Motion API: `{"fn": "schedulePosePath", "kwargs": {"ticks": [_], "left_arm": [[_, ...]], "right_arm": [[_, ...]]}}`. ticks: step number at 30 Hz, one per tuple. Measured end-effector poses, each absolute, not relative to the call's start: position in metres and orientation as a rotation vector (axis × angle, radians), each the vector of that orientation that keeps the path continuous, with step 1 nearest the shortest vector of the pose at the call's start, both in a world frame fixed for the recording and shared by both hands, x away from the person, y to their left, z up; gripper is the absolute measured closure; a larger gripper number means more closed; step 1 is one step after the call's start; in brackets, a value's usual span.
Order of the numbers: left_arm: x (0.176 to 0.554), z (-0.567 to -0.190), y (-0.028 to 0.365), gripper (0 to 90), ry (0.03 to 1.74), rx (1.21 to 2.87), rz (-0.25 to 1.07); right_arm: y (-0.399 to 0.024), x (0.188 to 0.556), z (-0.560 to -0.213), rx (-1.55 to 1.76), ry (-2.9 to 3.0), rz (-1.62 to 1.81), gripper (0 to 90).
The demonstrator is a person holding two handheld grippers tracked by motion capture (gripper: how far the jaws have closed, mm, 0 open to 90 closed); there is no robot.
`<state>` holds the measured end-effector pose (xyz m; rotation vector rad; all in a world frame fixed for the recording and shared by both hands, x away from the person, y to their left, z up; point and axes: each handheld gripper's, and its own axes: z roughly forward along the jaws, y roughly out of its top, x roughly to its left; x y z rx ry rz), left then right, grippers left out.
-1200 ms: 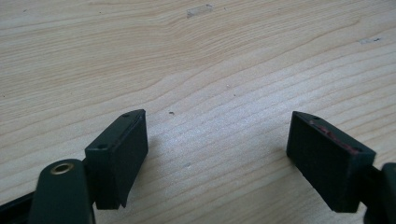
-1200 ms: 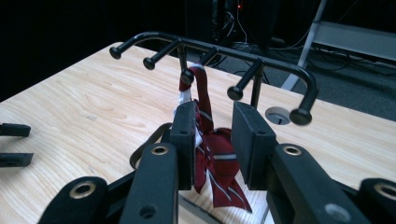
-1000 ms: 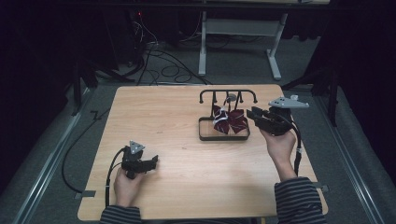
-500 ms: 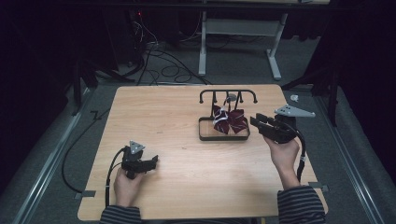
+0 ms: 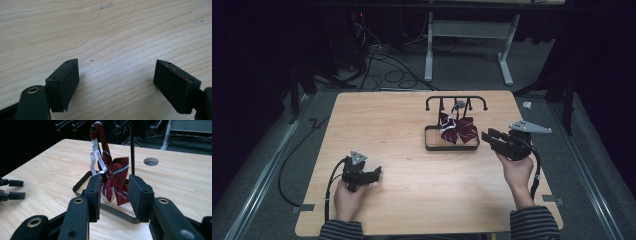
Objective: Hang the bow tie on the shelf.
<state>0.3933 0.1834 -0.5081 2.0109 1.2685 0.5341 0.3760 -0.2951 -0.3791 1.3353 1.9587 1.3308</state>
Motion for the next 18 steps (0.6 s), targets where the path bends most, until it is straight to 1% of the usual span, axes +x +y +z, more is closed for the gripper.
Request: {"fn": "schedulePosePath", "kwargs": {"ticks": [18], "left_arm": [[0.393,-0.508,0.183,21.1,1.269,2.012,0.533]], "right_arm": [[-0.299,0.369,-0.409,1.405,1.951,1.366,64.6]]}}
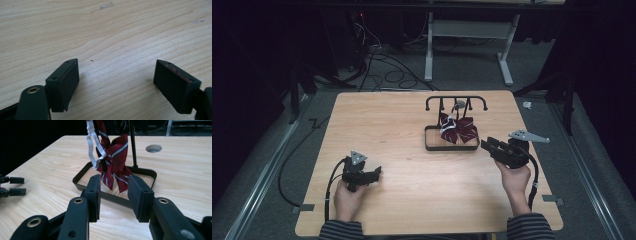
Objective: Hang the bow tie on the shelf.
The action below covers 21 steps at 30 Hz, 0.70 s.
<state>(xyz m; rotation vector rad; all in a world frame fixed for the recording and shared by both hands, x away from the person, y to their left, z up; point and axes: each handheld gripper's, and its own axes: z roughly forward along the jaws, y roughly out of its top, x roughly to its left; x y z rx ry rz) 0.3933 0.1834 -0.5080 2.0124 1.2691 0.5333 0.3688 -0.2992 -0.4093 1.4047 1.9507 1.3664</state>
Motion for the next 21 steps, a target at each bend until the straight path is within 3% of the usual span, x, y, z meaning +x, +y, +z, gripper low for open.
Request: {"fn": "schedulePosePath", "kwargs": {"ticks": [21], "left_arm": [[0.393,-0.508,0.183,21.0,1.269,2.013,0.533]], "right_arm": [[-0.295,0.362,-0.447,1.493,1.988,1.369,64.4]]}}
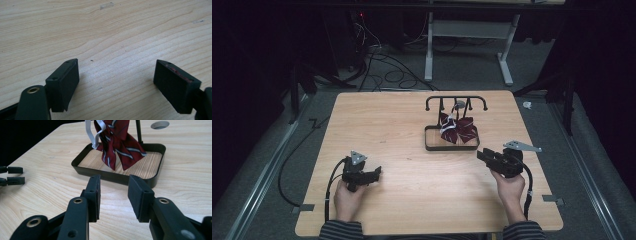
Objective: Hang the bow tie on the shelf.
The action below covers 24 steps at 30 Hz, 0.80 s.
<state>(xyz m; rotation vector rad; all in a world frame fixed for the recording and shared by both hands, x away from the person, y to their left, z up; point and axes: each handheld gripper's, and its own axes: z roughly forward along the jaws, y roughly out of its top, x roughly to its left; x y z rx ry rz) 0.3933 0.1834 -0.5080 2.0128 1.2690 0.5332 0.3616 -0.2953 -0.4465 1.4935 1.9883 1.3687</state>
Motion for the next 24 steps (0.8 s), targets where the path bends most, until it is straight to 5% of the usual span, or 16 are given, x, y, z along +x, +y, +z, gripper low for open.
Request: {"fn": "schedulePosePath", "kwargs": {"ticks": [24], "left_arm": [[0.393,-0.508,0.183,21.1,1.269,2.013,0.533]], "right_arm": [[-0.287,0.361,-0.477,1.534,2.047,1.225,63.4]]}}
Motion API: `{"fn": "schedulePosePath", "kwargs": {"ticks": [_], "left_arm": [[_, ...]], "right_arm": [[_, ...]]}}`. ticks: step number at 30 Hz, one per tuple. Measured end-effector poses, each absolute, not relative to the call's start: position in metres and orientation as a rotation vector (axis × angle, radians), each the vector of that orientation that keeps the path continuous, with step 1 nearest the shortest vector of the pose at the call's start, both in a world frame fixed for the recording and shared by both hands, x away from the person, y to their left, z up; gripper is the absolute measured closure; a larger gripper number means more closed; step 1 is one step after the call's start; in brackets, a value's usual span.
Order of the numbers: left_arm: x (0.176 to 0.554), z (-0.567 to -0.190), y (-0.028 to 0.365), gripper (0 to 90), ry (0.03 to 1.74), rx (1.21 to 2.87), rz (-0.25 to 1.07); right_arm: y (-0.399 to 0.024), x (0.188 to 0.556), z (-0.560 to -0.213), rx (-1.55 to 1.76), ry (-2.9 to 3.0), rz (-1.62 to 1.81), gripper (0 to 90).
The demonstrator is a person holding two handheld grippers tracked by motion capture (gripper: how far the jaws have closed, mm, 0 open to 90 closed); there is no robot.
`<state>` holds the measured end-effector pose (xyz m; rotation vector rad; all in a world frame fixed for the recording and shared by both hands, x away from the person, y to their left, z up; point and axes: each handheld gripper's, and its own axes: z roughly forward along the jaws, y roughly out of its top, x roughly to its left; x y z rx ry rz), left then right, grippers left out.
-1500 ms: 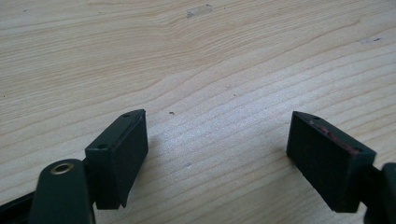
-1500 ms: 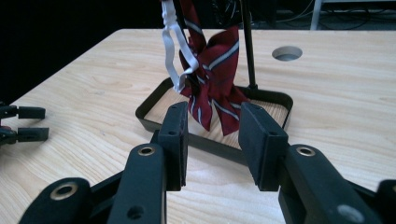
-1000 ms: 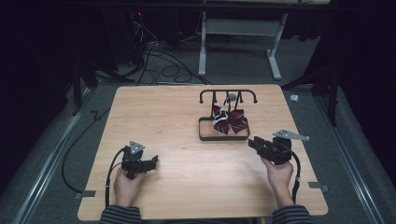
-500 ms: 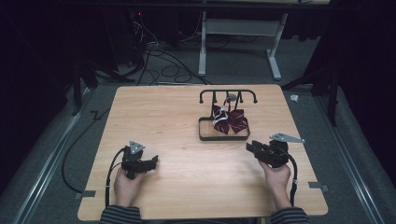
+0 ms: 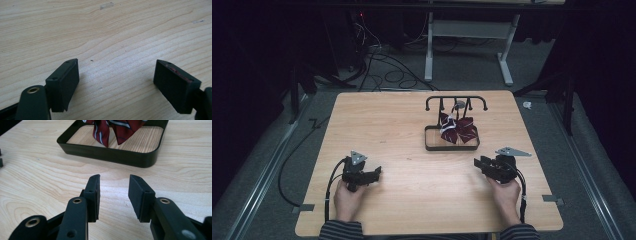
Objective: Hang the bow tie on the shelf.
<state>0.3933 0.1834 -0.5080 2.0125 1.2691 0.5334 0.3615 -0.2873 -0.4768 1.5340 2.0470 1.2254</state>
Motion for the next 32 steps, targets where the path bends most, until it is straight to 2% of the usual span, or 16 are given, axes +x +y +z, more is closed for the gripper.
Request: {"fn": "schedulePosePath", "kwargs": {"ticks": [7,25,32], "left_arm": [[0.393,-0.508,0.183,21.1,1.269,2.012,0.534],[0.393,-0.508,0.183,20.9,1.269,2.011,0.534],[0.393,-0.508,0.183,20.9,1.268,2.011,0.533]], "right_arm": [[-0.284,0.364,-0.487,1.537,2.063,1.173,60.8],[-0.262,0.362,-0.502,1.392,2.113,0.909,45.6],[-0.262,0.362,-0.502,1.387,2.116,0.91,45.5]]}}
